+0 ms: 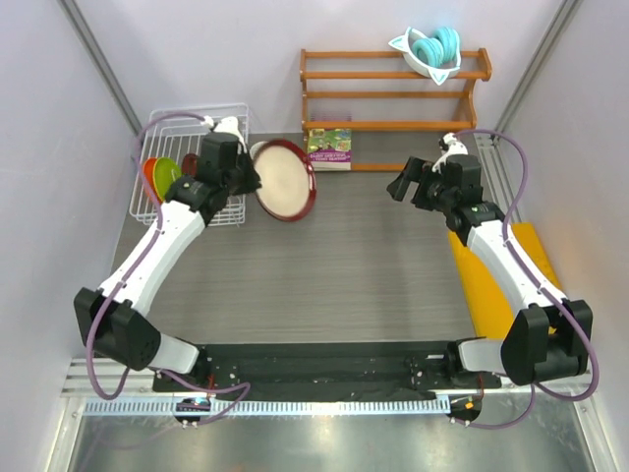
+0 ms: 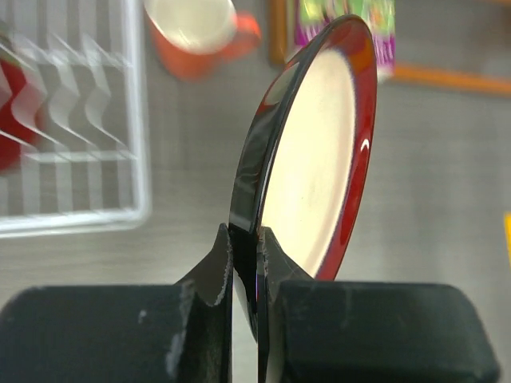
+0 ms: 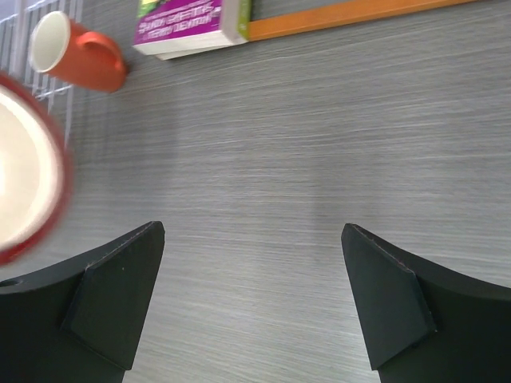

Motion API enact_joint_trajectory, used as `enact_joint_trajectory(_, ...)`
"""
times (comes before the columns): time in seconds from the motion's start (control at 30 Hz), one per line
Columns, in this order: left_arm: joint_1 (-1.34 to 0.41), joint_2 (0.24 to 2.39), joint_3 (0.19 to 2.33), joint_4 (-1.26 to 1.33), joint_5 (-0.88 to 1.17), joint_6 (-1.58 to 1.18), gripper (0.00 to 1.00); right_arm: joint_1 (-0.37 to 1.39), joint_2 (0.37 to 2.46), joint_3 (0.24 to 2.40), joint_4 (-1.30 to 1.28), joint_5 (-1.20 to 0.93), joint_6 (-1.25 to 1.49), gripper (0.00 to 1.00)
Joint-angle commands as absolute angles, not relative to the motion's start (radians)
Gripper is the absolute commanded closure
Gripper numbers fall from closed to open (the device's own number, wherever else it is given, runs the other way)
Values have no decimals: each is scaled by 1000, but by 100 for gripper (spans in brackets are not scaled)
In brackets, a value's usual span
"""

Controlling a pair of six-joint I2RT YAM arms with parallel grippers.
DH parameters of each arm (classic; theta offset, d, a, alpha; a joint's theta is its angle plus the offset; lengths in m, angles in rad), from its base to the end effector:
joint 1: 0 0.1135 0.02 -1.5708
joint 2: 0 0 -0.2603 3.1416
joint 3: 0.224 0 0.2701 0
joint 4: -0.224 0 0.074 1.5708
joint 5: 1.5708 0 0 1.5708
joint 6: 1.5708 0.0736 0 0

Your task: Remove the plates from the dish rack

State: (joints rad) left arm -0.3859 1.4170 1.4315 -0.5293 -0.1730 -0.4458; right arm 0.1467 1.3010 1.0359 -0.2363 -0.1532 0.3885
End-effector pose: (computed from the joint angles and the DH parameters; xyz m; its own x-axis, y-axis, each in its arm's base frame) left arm 0.3476 -0.1276 0.3624 -0.5116 -0.2506 -0.8219 0.0126 0.9542 -0.2988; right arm 0.3438 0.0621 0.2828 -0.5449 0.2979 -0.7838 -0.0761 0.9133 0.4001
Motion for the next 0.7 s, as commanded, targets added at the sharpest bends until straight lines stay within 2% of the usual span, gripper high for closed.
enact_joint_trajectory(0.0, -405, 1431, 1367, -279, 103, -595, 100, 144, 1262, 1003, -144, -278, 400, 0)
enact_joint_trajectory(0.23, -442, 1479, 1286, -106, 248, -701, 100, 143, 1301, 954, -107, -377, 426, 0)
enact_joint_trajectory(0.5, -454, 1483, 1253, -6, 307, -762, 100, 149, 1384, 925, -78, -474, 453, 7)
enact_joint_trajectory(0.67, -459, 1500, 1244, 18, 318, -782, 100, 158, 1404, 910, -54, -512, 463, 18)
